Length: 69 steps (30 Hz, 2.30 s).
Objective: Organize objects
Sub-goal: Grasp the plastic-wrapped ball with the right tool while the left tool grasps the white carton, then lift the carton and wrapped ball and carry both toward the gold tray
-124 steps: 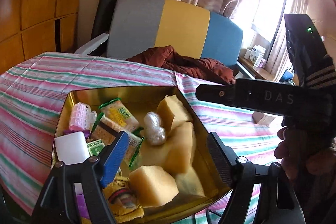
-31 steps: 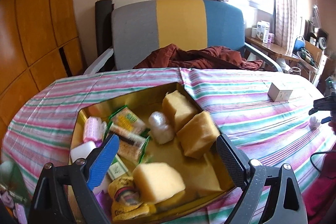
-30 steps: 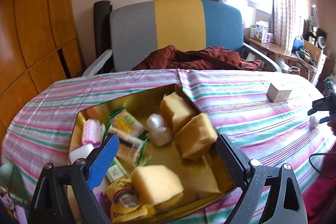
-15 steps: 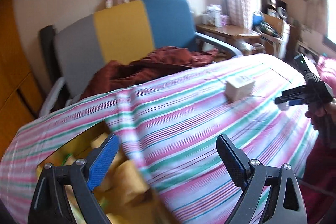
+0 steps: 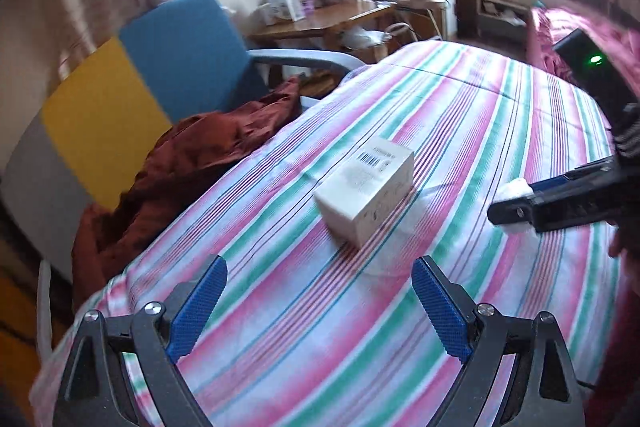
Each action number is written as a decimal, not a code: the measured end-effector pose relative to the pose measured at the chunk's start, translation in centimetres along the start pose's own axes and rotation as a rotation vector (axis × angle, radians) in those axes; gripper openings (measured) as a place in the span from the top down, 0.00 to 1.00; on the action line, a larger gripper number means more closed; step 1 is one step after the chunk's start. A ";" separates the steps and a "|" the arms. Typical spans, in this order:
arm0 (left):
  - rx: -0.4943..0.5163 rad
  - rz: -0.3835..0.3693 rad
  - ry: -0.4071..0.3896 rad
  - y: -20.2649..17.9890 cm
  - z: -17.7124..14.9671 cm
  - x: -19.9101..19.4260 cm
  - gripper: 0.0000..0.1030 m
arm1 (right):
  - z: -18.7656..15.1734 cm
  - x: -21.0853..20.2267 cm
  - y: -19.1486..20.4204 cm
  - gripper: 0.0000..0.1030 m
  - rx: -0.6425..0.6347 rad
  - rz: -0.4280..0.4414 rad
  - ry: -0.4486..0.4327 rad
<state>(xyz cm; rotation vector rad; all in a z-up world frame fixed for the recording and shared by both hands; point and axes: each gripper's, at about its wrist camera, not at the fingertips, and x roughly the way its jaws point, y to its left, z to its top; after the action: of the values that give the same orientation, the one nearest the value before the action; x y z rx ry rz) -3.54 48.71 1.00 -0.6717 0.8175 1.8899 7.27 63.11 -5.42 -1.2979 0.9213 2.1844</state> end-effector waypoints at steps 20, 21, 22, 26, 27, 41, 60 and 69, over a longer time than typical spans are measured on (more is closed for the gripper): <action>0.210 -0.030 0.118 -2.4 5.9 12.0 0.02 | 0.1 1.3 0.6 0.38 0.006 0.059 0.070; 0.195 -0.034 0.131 -2.4 5.8 12.4 0.02 | 0.0 1.4 0.6 0.38 0.006 0.059 0.072; 0.179 -0.051 0.151 -2.6 5.6 12.7 0.08 | 0.1 1.4 0.6 0.38 0.006 0.057 0.074; 0.088 -0.131 0.223 -2.7 4.0 12.3 0.51 | 0.0 1.4 0.8 0.38 0.004 0.060 0.075; 0.047 -0.137 0.229 -2.6 3.5 11.7 0.51 | -0.1 1.3 0.9 0.38 0.003 0.062 0.073; -0.311 0.013 0.280 -1.8 -9.5 0.0 0.51 | -0.9 1.3 4.0 0.38 -0.146 0.179 0.120; -0.437 0.063 0.159 -2.9 -15.9 -3.5 0.51 | -1.0 3.9 5.9 0.38 -0.247 0.059 0.166; -0.434 0.079 0.126 -3.5 -16.2 -4.0 0.51 | -0.7 3.9 6.2 0.38 -0.244 0.069 0.147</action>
<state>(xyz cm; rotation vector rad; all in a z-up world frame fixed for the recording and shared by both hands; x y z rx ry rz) 3.07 35.31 -7.13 -1.0444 0.5154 2.1365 1.79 58.48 -7.06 -1.5794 0.7808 2.3379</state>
